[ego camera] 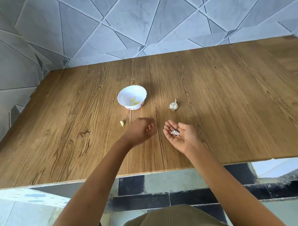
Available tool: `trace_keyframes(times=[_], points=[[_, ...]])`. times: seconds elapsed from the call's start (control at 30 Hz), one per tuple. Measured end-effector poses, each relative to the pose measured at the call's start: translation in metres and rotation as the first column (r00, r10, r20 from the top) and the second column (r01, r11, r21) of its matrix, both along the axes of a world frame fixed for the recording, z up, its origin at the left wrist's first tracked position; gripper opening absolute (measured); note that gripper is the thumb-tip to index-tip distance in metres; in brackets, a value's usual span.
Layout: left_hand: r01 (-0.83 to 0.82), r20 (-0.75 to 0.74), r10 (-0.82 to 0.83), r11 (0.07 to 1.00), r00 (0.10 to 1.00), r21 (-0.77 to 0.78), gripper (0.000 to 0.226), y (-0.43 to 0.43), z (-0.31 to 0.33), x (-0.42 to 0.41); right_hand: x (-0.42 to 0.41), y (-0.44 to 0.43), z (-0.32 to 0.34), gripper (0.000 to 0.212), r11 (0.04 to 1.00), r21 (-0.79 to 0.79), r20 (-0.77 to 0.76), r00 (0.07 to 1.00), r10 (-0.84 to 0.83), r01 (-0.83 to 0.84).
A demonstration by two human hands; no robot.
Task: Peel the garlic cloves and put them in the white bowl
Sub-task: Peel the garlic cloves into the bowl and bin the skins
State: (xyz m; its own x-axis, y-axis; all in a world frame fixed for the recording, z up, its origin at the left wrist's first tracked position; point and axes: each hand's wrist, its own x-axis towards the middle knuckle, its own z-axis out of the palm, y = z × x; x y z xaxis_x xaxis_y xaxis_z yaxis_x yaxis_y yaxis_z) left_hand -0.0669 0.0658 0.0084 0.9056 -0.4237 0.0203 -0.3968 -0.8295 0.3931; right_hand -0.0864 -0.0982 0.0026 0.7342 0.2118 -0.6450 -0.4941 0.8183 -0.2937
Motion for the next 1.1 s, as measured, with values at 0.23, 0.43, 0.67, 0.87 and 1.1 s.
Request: trace_keyframes(times=[0.23, 0.43, 0.67, 0.87, 1.1], points=[[0.040, 0.113, -0.036, 0.999, 0.993, -0.032, 0.014, -0.021, 0.018, 0.001, 0.007, 0.011, 0.005, 0.034, 1.000, -0.022, -0.007, 1.000, 0.001, -0.001], [-0.098, 0.112, 0.114, 0.986, 0.987, -0.134, 0.007, -0.025, 0.014, -0.002, 0.008, 0.014, 0.006, 0.035, 1.000, -0.012, 0.014, 1.000, 0.014, -0.014], [-0.254, -0.003, 0.288, 0.838, 0.958, -0.483, 0.018, 0.000, 0.002, -0.012, 0.011, 0.025, 0.009, 0.033, 0.999, -0.040, 0.024, 0.999, 0.029, -0.028], [-0.540, -0.149, 0.594, 0.561, 0.790, -0.628, 0.017, 0.044, -0.009, -0.055, 0.018, 0.059, 0.011, 0.036, 0.966, -0.097, 0.047, 0.968, 0.245, -0.240], [-0.772, -0.195, 0.909, 0.182, 0.368, -0.609, 0.018, 0.092, -0.008, -0.133, 0.005, 0.121, 0.012, 0.039, 0.760, -0.107, 0.020, 0.763, 0.646, -0.641]])
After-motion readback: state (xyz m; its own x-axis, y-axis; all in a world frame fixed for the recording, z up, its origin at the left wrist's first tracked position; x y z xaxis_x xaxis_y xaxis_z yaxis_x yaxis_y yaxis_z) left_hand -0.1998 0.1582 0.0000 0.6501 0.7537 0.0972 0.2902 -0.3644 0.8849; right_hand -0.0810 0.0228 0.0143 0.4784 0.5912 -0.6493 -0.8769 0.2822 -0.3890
